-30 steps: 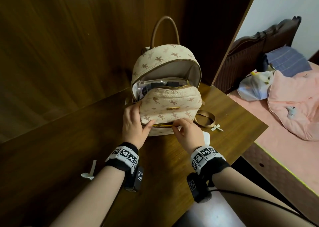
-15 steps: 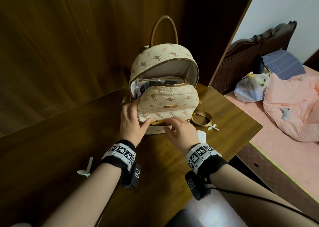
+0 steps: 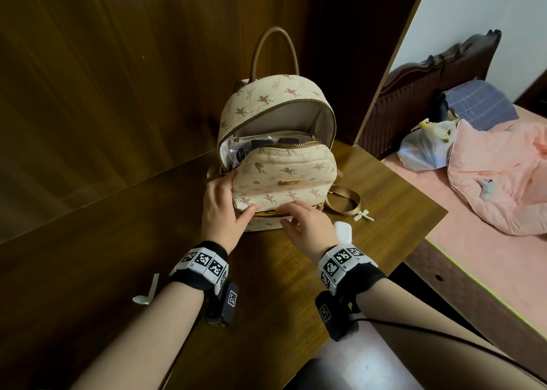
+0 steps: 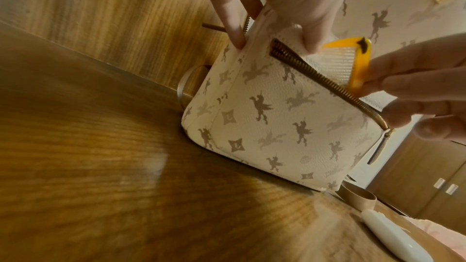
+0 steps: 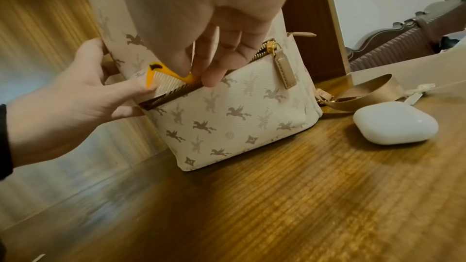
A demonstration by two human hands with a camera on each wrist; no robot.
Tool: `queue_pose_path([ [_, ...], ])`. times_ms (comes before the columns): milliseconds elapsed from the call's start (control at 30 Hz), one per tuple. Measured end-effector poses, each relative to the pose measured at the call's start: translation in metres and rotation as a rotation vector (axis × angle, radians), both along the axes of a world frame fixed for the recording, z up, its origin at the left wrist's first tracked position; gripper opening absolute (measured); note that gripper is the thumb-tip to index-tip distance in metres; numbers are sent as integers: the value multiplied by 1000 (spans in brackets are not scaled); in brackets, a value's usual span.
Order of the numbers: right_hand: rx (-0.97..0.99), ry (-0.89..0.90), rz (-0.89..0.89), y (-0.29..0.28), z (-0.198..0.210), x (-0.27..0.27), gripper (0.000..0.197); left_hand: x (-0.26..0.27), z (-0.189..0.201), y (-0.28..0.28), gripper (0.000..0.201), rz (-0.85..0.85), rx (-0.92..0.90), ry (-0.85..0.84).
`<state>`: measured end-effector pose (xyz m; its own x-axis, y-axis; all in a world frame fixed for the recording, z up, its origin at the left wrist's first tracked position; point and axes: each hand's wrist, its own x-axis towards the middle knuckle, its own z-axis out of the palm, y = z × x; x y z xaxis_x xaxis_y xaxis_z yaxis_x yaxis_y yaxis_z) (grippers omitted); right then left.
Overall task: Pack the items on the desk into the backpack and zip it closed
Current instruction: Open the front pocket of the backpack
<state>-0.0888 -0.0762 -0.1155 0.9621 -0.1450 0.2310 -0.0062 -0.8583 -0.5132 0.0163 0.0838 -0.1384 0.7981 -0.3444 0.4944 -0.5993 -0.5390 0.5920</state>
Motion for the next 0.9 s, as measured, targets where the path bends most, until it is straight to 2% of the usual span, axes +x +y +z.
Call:
queue_pose_path([
  [133,-17,27,-14,2,2,4,17,-1,0,-1,82,-1,-11,-5],
  [233,-66,-45,-50,4,2,9,14,-2,0,-1,82,-1,-13,-3],
  [400,-237,-140,-79,5,0,17,32,-1,0,1,79,-9,3,1],
  [500,-253,-86,-90,3,-1,18,15,-1,0,2,79,-9,13,-3],
  [567,-238,-28,-110,2,-3,16,12,-1,1,3,80,-21,15,-13],
  [700,-102,32,-134,6,-12,9,18,0,2,4,81,-36,19,-26],
  [767,-14,106,-104,8,-15,6,27,0,2,4,80,-28,13,-21],
  [900,5,235,-27,7,-13,3,44,-1,-1,3,78,-23,-3,-12],
])
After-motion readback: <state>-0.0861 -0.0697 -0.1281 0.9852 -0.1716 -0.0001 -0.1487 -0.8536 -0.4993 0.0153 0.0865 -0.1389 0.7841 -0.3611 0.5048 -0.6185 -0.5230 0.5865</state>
